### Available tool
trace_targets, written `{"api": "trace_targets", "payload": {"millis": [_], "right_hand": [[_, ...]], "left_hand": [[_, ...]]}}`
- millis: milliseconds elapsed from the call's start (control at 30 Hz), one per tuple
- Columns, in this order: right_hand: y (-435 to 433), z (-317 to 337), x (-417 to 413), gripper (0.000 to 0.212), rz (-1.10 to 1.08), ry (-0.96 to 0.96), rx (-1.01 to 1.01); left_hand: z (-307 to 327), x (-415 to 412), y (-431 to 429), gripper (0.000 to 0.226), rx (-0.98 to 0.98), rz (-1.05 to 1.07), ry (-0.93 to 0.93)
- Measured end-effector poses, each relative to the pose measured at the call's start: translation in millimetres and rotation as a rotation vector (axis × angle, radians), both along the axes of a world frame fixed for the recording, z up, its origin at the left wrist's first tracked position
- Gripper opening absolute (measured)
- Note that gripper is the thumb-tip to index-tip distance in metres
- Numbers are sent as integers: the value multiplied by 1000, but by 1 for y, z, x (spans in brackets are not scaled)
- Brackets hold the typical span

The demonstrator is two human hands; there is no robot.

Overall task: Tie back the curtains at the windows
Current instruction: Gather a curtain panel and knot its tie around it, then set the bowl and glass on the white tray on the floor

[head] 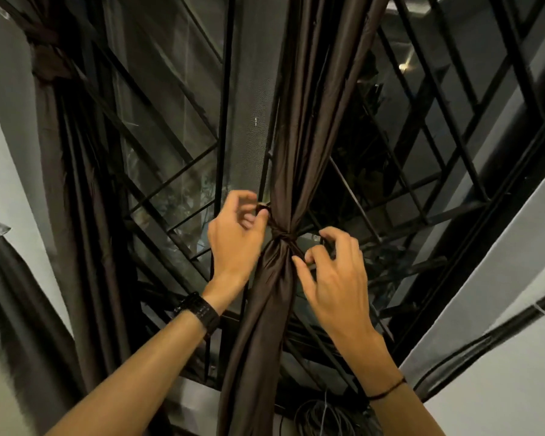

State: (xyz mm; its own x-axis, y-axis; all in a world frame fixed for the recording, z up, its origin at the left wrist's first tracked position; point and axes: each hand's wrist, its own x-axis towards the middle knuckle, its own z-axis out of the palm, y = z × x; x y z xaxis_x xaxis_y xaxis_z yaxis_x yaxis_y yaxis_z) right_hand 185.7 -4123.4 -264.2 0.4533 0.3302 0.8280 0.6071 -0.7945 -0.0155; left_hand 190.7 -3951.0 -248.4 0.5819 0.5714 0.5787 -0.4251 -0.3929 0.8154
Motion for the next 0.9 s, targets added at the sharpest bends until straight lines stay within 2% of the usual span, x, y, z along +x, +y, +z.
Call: {"api": "trace_targets", "payload": {"millis": [67,100,200,333,533,700,900], "right_hand": [[0,-1,-6,16,30,-69,-17],[2,-3,-8,17,55,-99,-35],[15,-12,-13,27,121,-163,-95],[45,-38,-17,39,251,-82,-186],[122,-96,-34,54,456,125,-306],[204,-146,-60,56,573,279,-379],[294,-226,-90,54,687,437,-510]], "left_hand": [[-7,0,11,37,522,181,-28],[-11,0,15,45,688,230,-18],[-20,-7,28,61,897,288,74],[-55,-28,58,65,952,337,229],[-130,-102,125,66,903,398,508],[-185,-162,192,72,840,438,709],[-251,-199,263,66,731,434,872]]}}
